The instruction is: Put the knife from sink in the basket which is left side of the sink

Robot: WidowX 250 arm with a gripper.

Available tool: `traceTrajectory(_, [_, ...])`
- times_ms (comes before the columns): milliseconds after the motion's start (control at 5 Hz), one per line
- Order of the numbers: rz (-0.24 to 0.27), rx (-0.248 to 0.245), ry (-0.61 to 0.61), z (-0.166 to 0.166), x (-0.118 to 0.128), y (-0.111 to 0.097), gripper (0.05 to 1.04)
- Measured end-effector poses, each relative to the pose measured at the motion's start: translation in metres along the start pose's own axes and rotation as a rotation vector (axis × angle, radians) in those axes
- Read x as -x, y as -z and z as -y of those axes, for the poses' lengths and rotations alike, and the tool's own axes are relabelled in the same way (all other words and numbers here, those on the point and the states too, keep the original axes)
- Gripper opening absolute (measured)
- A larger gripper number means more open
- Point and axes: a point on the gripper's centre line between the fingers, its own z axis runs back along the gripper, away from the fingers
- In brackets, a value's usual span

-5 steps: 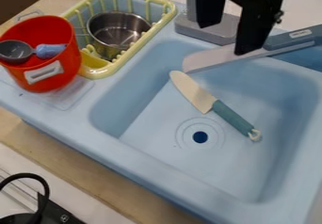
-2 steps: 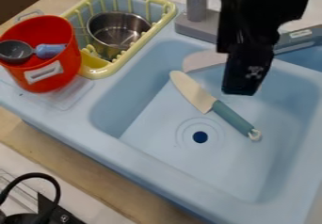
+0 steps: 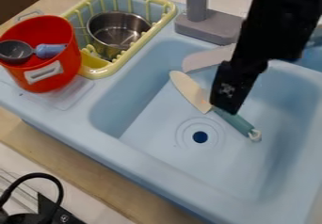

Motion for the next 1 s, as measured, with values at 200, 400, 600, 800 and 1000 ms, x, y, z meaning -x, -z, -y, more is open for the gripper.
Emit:
traceTrajectory(200, [-0.016, 0.05, 0.192, -0.005, 0.0, 0.017, 0.997])
traceTrajectory(400, [-0.013, 0.042, 0.295, -0.015, -0.003, 0.024, 0.997])
traceTrajectory(600, [0.02, 0.096, 0.347, -0.026, -0.007, 0.036, 0.997])
traceTrajectory(800, [0.046, 0.057, 0.389, -0.034, -0.005, 0.04, 0.997])
traceTrajectory(1000, [0.065, 0.038, 0.444, -0.029, -0.002, 0.059, 0.997])
